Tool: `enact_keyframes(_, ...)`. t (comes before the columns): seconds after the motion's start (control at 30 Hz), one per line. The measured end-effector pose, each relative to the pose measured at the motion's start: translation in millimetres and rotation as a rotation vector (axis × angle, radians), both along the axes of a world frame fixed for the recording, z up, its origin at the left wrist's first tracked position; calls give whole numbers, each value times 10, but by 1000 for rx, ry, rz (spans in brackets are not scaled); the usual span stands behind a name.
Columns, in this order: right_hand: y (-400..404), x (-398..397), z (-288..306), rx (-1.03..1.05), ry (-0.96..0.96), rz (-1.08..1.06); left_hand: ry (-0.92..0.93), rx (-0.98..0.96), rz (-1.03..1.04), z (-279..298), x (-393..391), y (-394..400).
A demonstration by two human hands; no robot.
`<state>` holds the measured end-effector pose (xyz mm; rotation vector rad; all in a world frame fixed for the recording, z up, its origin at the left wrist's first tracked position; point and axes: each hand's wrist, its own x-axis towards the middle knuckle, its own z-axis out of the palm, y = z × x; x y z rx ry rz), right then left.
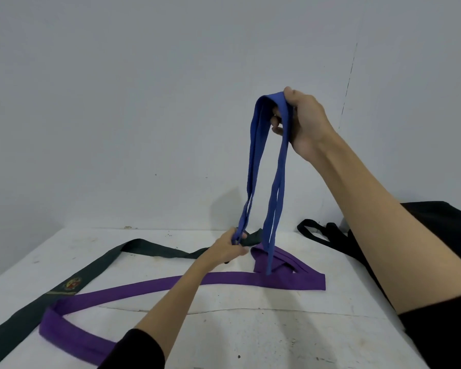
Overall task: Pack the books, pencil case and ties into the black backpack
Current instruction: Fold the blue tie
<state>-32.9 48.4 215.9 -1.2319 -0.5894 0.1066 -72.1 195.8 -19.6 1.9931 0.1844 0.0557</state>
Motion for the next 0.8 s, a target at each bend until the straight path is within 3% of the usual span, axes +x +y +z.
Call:
enact_keyframes(0.13, 5, 27, -111, -138, -44, 2, -183, -154, -107, 576, -49, -74)
enact_keyframes(0.3, 44, -1, -243, -232, -94, 45, -457, -144, -5, 1397, -82, -233)
enact_keyframes(0.4, 43, -13, -240, -274, -158, 59, -422, -188, 3, 1542, -73, -250)
enact_keyframes(0.57, 4, 9, -243, -300, -207, 8, -357, -614, -167, 1502, -160, -319)
enact_keyframes(0.8, -53, 12, -272, -396, -290, -147, -372, -675, -222, 1444, -162, -305)
